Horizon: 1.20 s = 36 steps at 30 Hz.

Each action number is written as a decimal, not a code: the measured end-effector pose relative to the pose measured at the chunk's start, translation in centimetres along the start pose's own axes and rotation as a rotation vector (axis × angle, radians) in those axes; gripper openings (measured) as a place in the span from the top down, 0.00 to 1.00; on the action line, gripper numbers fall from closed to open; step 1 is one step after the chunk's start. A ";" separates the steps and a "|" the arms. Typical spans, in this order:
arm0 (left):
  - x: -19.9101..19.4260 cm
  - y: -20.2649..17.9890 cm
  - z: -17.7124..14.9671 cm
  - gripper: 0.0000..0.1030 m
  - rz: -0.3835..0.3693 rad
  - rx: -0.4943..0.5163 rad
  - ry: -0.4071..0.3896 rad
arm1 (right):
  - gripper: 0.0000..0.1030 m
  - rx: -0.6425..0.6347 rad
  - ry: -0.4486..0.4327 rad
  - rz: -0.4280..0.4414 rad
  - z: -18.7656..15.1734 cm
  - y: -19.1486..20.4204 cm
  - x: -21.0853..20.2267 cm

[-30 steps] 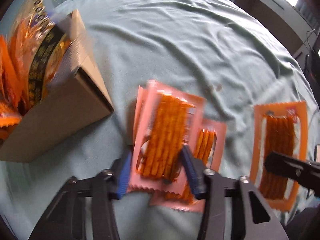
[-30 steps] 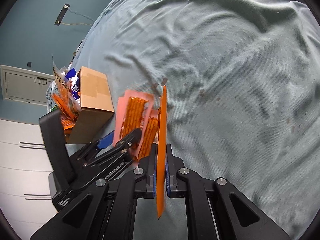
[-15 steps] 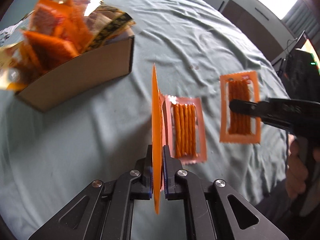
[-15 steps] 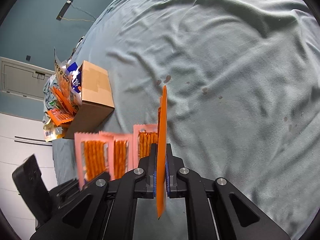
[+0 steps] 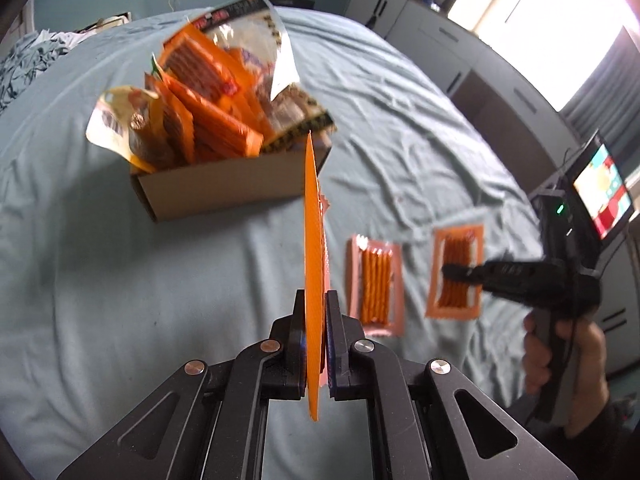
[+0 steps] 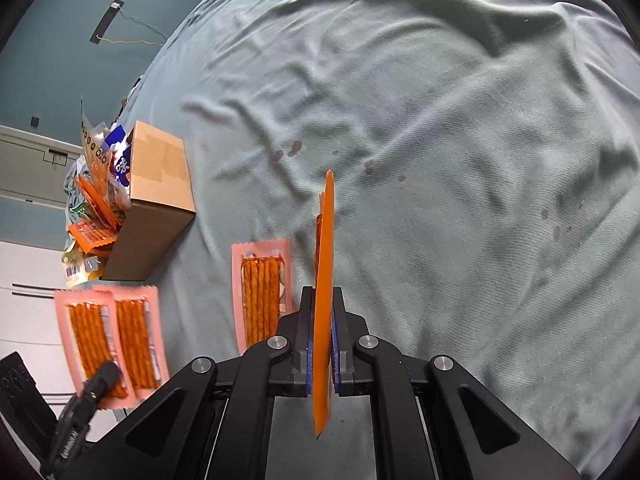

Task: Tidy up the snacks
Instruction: 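Carry the left gripper's packet into the box and release it while the right holds its packet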

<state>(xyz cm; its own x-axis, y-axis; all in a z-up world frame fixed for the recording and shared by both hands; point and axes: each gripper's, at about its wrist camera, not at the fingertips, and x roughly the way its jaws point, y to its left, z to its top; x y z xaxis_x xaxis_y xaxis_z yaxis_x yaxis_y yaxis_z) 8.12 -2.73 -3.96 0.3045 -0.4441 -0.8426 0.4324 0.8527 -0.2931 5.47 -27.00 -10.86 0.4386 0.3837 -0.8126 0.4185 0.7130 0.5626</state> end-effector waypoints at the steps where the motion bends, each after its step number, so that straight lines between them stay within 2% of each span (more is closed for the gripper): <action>1: -0.4 0.1 0.1 0.94 -0.010 -0.001 -0.017 | 0.95 -0.008 -0.001 -0.010 -0.1 0.2 0.0; 6: -1.8 0.2 0.7 0.94 -0.022 0.009 -0.072 | 0.95 -0.036 -0.005 -0.033 -0.4 1.0 0.2; 14: -3.4 1.2 1.2 0.94 -0.045 -0.029 -0.132 | 0.96 -0.058 0.002 -0.056 -0.6 1.4 0.6; 18: -2.9 1.4 0.9 0.94 -0.013 -0.052 -0.150 | 0.95 -0.056 0.004 -0.048 -0.6 1.4 0.6; 21: -2.7 1.4 0.9 0.94 -0.020 -0.064 -0.159 | 0.95 -0.049 0.006 -0.039 -0.4 1.2 0.6; 27: -2.6 0.1 0.7 0.94 -0.014 -0.013 -0.176 | 0.95 -0.048 0.016 -0.015 -0.3 1.1 0.8; 36: -3.3 -1.5 1.3 0.94 0.052 0.020 -0.210 | 0.95 -0.069 0.004 0.019 -0.2 1.7 0.5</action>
<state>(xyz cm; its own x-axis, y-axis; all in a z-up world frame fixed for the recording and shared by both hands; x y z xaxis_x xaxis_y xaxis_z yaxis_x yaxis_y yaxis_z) 7.57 -2.89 -0.18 0.4960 -0.4493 -0.7430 0.4277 0.8711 -0.2413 6.19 -25.48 -10.33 0.4426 0.3998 -0.8027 0.3546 0.7441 0.5661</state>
